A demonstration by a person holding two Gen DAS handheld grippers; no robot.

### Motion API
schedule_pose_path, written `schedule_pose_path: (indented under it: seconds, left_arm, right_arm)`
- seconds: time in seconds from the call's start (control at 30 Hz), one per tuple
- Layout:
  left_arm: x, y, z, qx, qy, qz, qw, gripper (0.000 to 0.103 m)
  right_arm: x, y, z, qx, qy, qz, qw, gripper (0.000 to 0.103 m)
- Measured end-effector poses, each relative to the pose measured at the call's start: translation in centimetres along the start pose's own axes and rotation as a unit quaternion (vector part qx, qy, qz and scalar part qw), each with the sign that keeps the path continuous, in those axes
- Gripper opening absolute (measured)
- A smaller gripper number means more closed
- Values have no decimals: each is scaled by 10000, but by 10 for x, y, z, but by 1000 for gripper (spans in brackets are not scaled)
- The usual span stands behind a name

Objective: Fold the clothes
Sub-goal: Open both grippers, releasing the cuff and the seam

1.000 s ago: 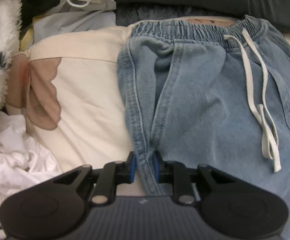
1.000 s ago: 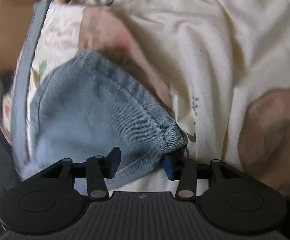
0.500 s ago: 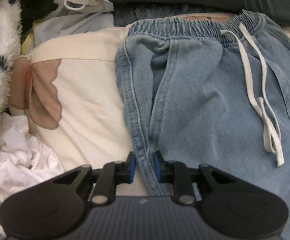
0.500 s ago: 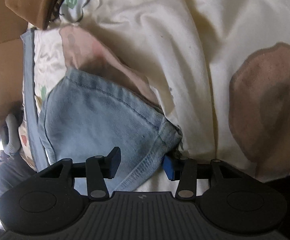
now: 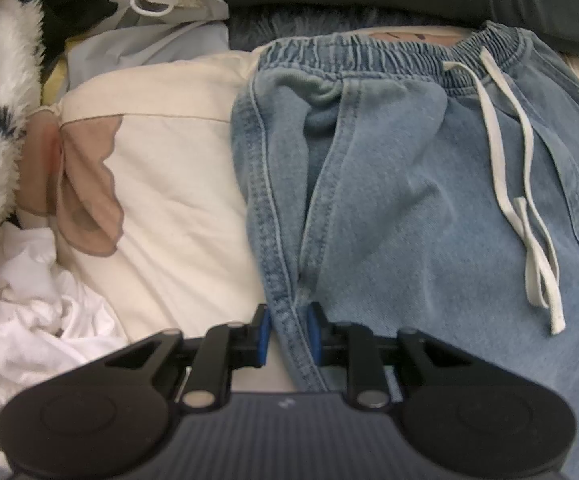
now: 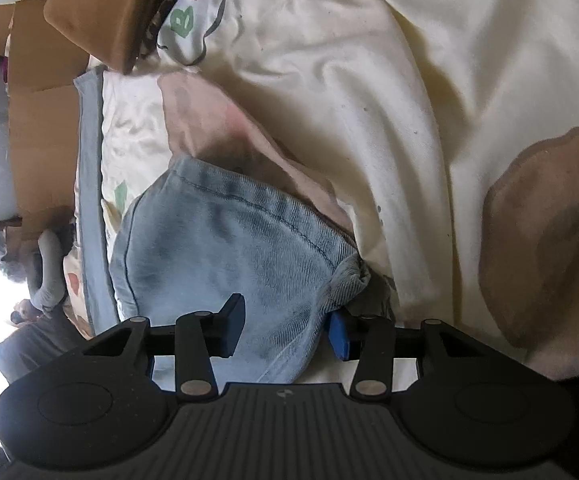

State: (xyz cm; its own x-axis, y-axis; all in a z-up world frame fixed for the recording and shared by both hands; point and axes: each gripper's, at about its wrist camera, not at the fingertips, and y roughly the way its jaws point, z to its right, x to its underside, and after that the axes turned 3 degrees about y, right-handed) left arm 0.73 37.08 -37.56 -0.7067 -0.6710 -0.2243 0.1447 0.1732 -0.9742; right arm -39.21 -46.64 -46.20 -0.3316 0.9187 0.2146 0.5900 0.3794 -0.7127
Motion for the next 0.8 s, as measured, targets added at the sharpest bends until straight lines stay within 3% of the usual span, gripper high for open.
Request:
schedule_pose_path:
  seconds: [0.03,0.13,0.37,0.5,0.53,0.8]
  left_arm:
    - [0,0,0,-3,3,5,10000,23]
    - [2,-1,-1,-11,-1,18,10000,23]
    - [1,-11,-3,34,-19,62,10000,10]
    - [-9,-24,-6,125,295,24,9995,8]
    - [-22,-26,-11,161,297,20,9994,8]
    - [-26,-41,-4,329,393,77,9987,8]
  right_arm:
    - [-1,0,-1,37,-32,32,10000,42]
    - [-2,-2,-6,356,-187,206,9990,20]
    - [1,-4,-19,751,-573,246,9952,4]
    - [5,-17,-35,1085,-873,32,9902,2]
    - [7,-20,-41,1146,-1013,-31,9882,2]
    - [20,-46,-68,1563,-1541,-264,9753,2]
